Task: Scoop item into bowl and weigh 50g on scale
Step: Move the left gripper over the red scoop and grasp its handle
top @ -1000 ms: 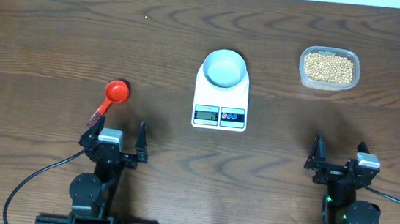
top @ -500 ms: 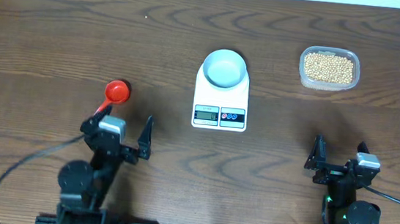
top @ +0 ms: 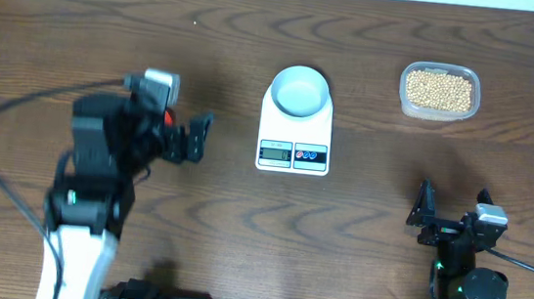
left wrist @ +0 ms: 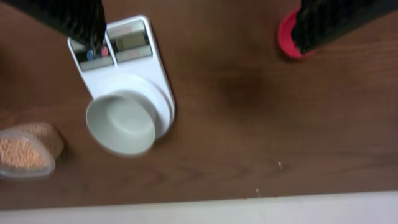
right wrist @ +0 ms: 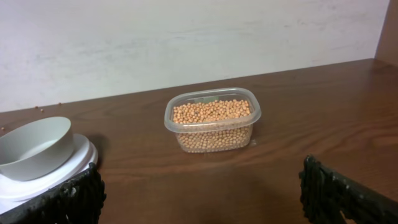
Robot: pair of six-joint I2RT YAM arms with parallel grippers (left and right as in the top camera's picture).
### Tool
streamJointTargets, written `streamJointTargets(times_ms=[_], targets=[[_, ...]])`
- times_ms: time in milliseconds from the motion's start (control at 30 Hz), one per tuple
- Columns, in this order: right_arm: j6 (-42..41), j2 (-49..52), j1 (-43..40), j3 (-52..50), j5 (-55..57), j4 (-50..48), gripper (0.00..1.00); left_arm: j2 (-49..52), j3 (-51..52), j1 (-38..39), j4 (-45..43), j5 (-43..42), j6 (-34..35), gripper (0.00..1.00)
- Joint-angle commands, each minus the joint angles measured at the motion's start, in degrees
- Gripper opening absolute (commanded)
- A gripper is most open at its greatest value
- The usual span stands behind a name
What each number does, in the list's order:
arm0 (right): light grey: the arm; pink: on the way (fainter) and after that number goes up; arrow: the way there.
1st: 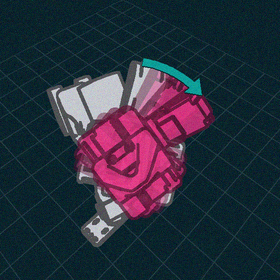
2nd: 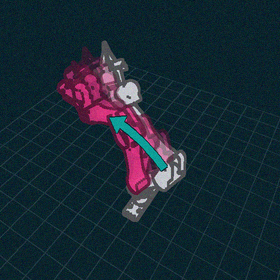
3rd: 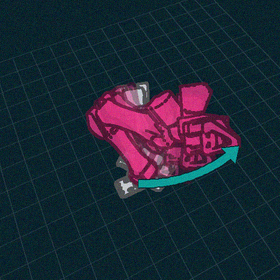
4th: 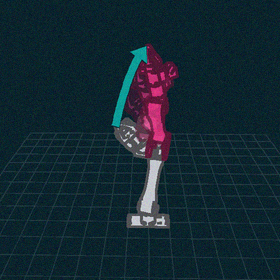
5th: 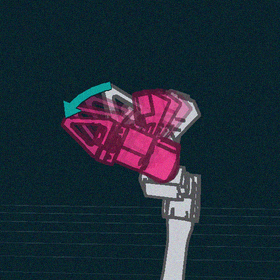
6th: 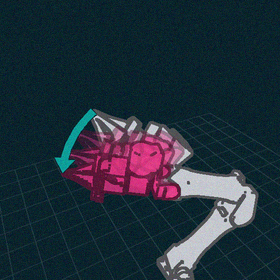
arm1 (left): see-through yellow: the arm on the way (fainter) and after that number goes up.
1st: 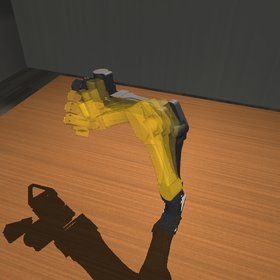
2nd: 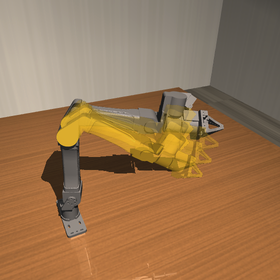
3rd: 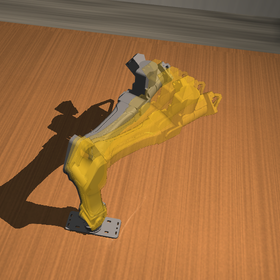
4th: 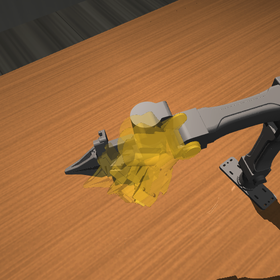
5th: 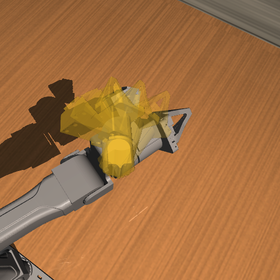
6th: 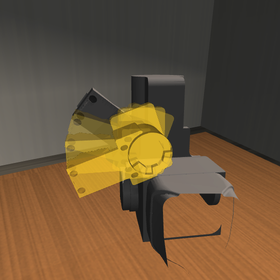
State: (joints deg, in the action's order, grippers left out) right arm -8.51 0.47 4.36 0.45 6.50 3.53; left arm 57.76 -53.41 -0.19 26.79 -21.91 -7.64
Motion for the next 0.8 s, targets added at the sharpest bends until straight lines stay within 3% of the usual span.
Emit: streamJointTargets(times_ms=[0,167,333,567,767], targets=[[0.24,-0.17,-0.02,-0.13,0.85,0.09,0.99,10.71,-10.58,-2.25,7.82,-6.21,-4.63,0.98],[0.24,-0.17,-0.02,-0.13,0.85,0.09,0.99,22.91,-19.28,-5.31,16.5,-7.87,-4.74,0.98],[0.24,-0.17,-0.02,-0.13,0.85,0.09,0.99,28.85,-19.65,-6.29,15.78,-5.77,-4.79,0.98],[0.24,-0.17,-0.02,-0.13,0.85,0.09,0.99,34.77,-19.63,-8.48,12.94,6.4,-5.51,0.98],[0.24,-0.17,-0.02,-0.13,0.85,0.09,0.99,38.56,-19.61,-11.67,11.06,6.36,-7.78,0.99]])
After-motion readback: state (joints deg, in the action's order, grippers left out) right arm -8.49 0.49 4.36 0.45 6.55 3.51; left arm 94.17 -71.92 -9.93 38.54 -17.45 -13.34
